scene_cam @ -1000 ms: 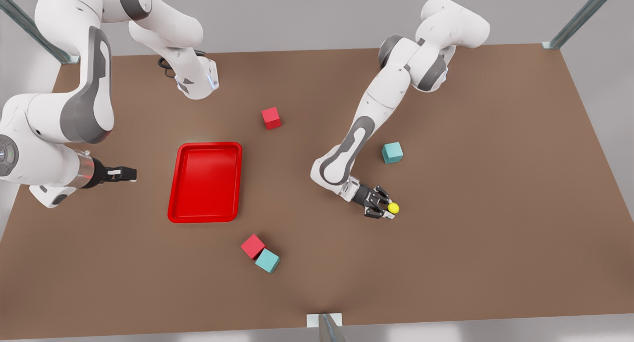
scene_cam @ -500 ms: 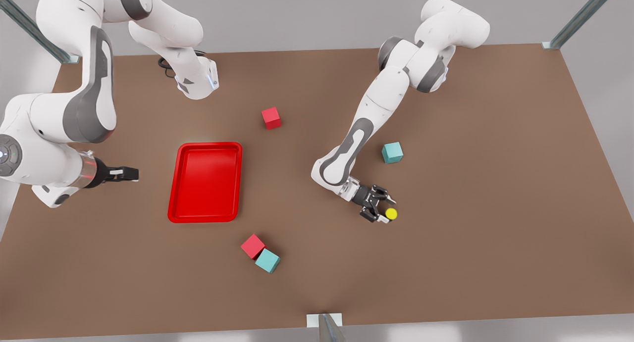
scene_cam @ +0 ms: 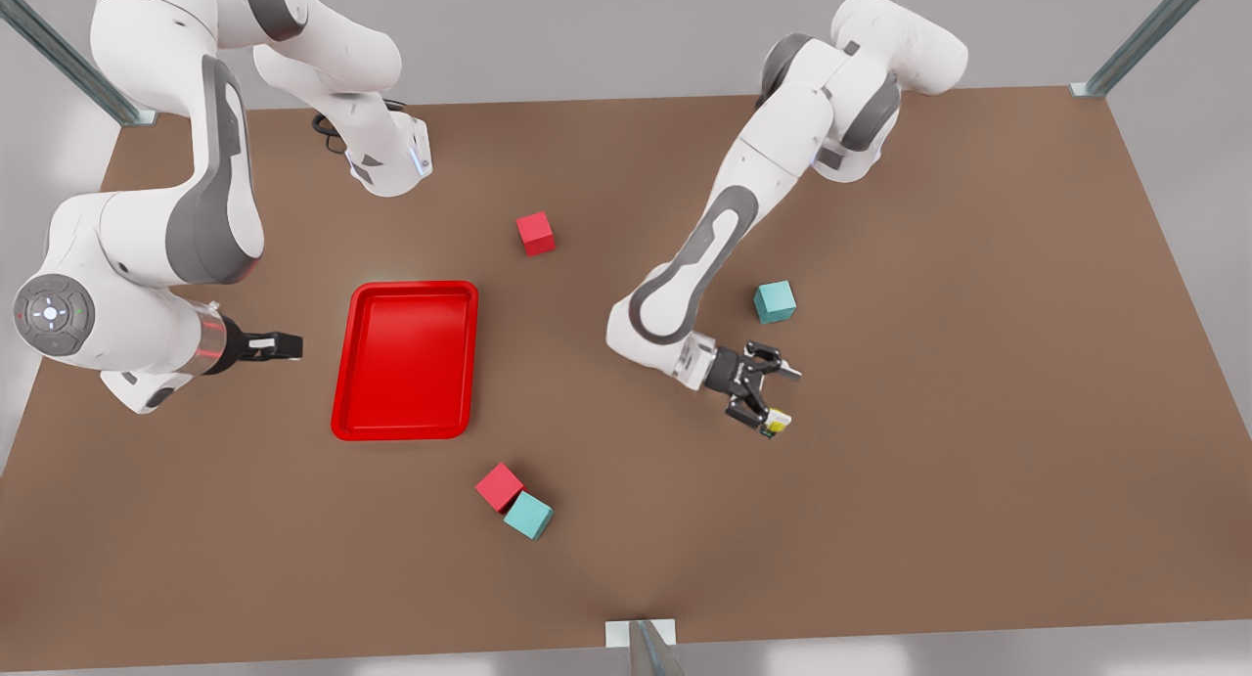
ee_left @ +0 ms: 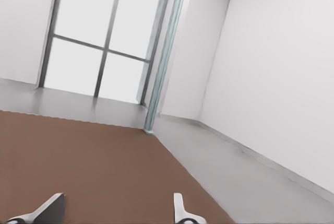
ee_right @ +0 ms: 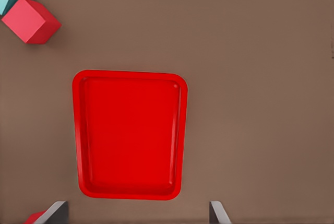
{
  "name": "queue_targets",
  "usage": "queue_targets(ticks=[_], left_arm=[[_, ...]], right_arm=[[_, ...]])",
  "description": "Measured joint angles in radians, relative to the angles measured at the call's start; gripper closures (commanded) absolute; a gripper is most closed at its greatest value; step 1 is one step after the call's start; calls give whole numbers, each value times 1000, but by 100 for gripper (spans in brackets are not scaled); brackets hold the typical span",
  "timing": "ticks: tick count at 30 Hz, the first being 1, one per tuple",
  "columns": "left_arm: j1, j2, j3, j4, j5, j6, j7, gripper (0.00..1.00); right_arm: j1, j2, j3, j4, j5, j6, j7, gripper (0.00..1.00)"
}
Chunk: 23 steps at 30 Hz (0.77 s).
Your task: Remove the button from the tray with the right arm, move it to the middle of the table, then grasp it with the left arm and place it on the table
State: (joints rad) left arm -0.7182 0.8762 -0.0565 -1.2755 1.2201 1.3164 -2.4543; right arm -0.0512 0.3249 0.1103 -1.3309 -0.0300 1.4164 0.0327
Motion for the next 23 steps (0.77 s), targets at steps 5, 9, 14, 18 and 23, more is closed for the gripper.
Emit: queue_targets(ticks=[5,9,14,18,23], left_arm=[[353,-262,2,302,-762,-81,513,0],[511,-721,19,-23,-1032,-50,908,0],[524,-813,20,-151,-1130,42,1302,0],[512,-821,20,-162,-1153,75,1563,0],[506,-821,20,-162,-1161,93,1822,0]], right_arm=[[5,0,0,-1,0,0,18,0],[22,1,0,-5,0,0,32,0],[33,2,0,-4,0,0,50,0],[22,2,-6,-1,0,0,62,0],[13,4,-7,0,0,0,72,0]])
